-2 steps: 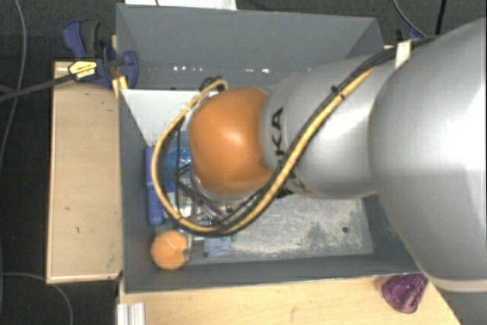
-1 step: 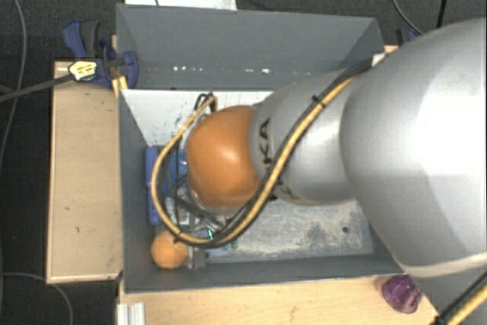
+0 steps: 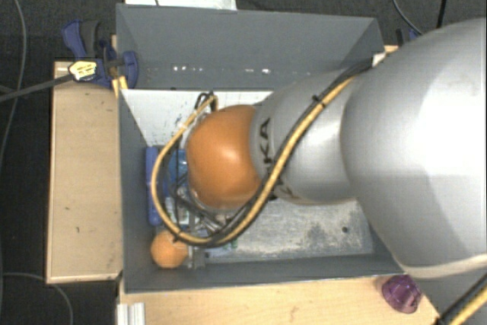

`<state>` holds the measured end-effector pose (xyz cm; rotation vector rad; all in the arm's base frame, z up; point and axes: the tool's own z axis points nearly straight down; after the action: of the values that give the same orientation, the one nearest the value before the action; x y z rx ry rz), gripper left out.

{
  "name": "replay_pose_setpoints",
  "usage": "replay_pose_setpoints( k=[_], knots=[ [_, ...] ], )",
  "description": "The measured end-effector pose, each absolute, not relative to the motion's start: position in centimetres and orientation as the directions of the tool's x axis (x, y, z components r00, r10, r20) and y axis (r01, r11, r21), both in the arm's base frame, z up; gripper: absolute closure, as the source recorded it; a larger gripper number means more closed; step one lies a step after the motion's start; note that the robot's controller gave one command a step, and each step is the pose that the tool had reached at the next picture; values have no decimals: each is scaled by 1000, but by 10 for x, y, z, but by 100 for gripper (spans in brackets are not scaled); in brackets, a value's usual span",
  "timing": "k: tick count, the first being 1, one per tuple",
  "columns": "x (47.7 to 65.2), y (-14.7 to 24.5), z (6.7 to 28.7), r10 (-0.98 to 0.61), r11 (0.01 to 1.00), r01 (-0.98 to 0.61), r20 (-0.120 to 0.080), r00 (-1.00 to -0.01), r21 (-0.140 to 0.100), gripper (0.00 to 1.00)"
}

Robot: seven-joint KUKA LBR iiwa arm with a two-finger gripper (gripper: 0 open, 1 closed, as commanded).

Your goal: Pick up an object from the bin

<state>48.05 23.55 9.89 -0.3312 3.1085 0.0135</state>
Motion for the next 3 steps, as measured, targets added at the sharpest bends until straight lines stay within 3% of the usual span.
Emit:
replay_pose_setpoints(
  k=[1, 2, 3],
  knots=[
    [481, 234, 83, -387, 922, -387, -6, -922, -8, 100],
    [482, 239, 85, -385, 923, -385, -18, -923, 1, 0],
    [482, 240, 86, -381, 925, -381, -18, -925, 1, 100]
  ],
)
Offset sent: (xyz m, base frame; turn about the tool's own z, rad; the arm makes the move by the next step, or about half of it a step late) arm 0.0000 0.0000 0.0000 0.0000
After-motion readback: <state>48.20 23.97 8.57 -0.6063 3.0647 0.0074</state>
